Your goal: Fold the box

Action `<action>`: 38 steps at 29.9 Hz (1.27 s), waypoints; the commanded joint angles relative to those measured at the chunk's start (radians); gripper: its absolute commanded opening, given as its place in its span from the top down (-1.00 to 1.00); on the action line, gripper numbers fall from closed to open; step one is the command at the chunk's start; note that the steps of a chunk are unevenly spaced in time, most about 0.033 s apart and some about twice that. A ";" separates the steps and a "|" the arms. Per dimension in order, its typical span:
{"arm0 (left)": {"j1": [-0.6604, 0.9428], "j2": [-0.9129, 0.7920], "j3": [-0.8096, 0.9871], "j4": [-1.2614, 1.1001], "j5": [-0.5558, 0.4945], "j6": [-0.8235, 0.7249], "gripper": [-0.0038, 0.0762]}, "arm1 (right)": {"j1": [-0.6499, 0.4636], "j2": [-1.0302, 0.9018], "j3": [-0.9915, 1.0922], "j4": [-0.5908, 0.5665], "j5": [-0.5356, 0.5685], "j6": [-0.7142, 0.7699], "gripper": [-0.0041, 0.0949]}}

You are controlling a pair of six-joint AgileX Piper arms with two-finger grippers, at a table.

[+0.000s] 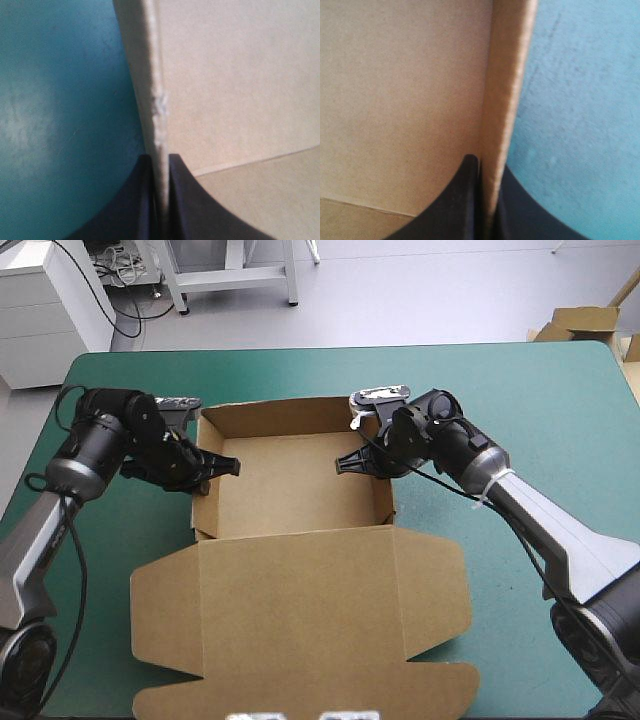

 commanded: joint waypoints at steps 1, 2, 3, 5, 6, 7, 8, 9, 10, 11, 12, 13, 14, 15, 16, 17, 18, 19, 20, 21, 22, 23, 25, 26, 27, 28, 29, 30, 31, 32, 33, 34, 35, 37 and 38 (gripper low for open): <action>-0.036 0.035 -0.126 -0.020 0.008 -0.002 0.92 | -0.018 -0.086 -0.024 -0.043 0.105 -0.010 0.96; -0.046 0.058 -0.147 -0.020 0.018 -0.007 0.92 | -0.033 -0.086 -0.024 -0.039 0.131 -0.012 0.96; -0.055 0.075 -0.161 -0.024 0.018 -0.009 0.92 | -0.052 -0.086 -0.020 -0.032 0.139 -0.014 0.96; -0.078 0.100 -0.173 -0.021 0.013 -0.015 0.92 | -0.084 -0.084 -0.010 0.010 0.139 -0.019 0.96; -0.088 0.108 -0.173 -0.014 0.007 -0.015 0.92 | -0.100 -0.084 -0.003 0.035 0.133 -0.024 0.96; -0.095 0.116 -0.173 -0.014 0.005 -0.015 0.92 | -0.111 -0.080 0.003 0.052 0.131 -0.043 0.96; -0.099 0.126 -0.173 -0.017 -0.001 -0.015 0.92 | -0.119 -0.073 0.005 0.067 0.138 -0.063 0.96; -0.105 0.135 -0.173 -0.017 -0.001 -0.015 0.92 | -0.125 -0.068 0.010 0.072 0.138 -0.070 0.96; -0.106 0.141 -0.173 -0.023 0.001 -0.015 0.92 | -0.126 -0.066 0.013 0.074 0.138 -0.070 0.96; -0.106 0.150 -0.173 -0.034 0.003 -0.015 0.92 | -0.126 -0.061 0.015 0.072 0.136 -0.070 0.96; -0.106 0.155 -0.173 -0.046 0.005 -0.015 0.92 | -0.126 -0.056 0.015 0.070 0.134 -0.070 0.96; -0.106 0.160 -0.173 -0.058 0.007 -0.015 0.92 | -0.126 -0.052 0.015 0.067 0.129 -0.070 0.96; -0.106 0.165 -0.173 -0.065 0.007 -0.015 0.92 | -0.126 -0.047 0.015 0.059 0.124 -0.070 0.96; -0.106 0.169 -0.173 -0.071 0.007 -0.015 0.92 | -0.126 -0.042 0.015 0.059 0.117 -0.070 0.96; -0.106 0.173 -0.173 -0.073 0.007 -0.015 0.92 | -0.126 -0.036 0.015 0.059 0.115 -0.070 0.96; -0.106 0.174 -0.173 -0.078 0.008 -0.015 0.92 | -0.126 -0.034 0.015 0.059 0.115 -0.070 0.95; -0.106 0.174 -0.173 -0.081 0.005 -0.015 0.91 | -0.126 -0.026 0.015 0.059 0.120 -0.078 0.95; -0.106 0.174 -0.173 -0.081 0.004 -0.009 0.88 | -0.126 -0.025 0.015 0.059 0.123 -0.089 0.95; -0.106 0.174 -0.173 -0.082 -0.002 0.008 0.83 | -0.126 -0.019 0.015 0.059 0.123 -0.103 0.94; -0.106 0.174 -0.173 -0.082 -0.002 0.021 0.76 | -0.126 -0.016 0.015 0.059 0.124 -0.110 0.92; -0.106 0.174 -0.173 -0.082 -0.002 0.021 0.67 | -0.126 -0.014 0.015 0.059 0.122 -0.113 0.87; -0.106 0.174 -0.173 -0.082 -0.002 0.023 0.59 | -0.126 -0.010 0.015 0.059 0.122 -0.115 0.83; -0.106 0.174 -0.173 -0.087 -0.020 0.023 0.34 | -0.126 -0.004 0.015 0.059 0.120 -0.115 0.69; -0.106 0.174 -0.173 -0.094 -0.023 0.023 0.23 | -0.126 0.000 0.015 0.059 0.118 -0.113 0.60; -0.106 0.174 -0.173 -0.113 -0.029 0.025 0.08 | -0.126 0.002 0.015 0.059 0.118 -0.111 0.51; -0.106 0.174 -0.173 -0.124 -0.031 0.029 -0.02 | -0.126 0.006 0.015 0.059 0.121 -0.099 0.40; -0.106 0.174 -0.173 -0.134 -0.033 0.036 -0.14 | -0.126 0.012 0.015 0.059 0.123 -0.096 0.31; -0.106 0.174 -0.173 -0.149 -0.033 0.046 -0.24 | -0.126 0.014 0.015 0.059 0.123 -0.094 0.19; -0.106 0.174 -0.173 -0.157 -0.033 0.072 -0.34 | -0.126 0.014 0.015 0.059 0.123 -0.092 0.08; -0.106 0.174 -0.173 -0.160 -0.033 0.090 -0.40 | -0.126 0.014 0.013 0.059 0.121 -0.089 0.01; -0.106 0.174 -0.173 -0.160 -0.029 0.113 -0.46 | -0.126 0.014 0.009 0.059 0.121 -0.079 -0.06; -0.106 0.174 -0.173 -0.160 -0.029 0.118 -0.49 | -0.126 0.014 -0.001 0.059 0.130 -0.077 -0.11; -0.106 0.172 -0.173 -0.160 -0.029 0.118 -0.49 | -0.126 0.014 -0.012 0.044 0.138 -0.077 -0.13; -0.106 0.170 -0.175 -0.155 -0.026 0.118 -0.49 | -0.126 0.014 -0.046 0.026 0.138 -0.077 -0.14; -0.106 0.168 -0.183 -0.149 -0.019 0.118 -0.49 | -0.126 0.014 -0.066 0.026 0.138 -0.074 -0.14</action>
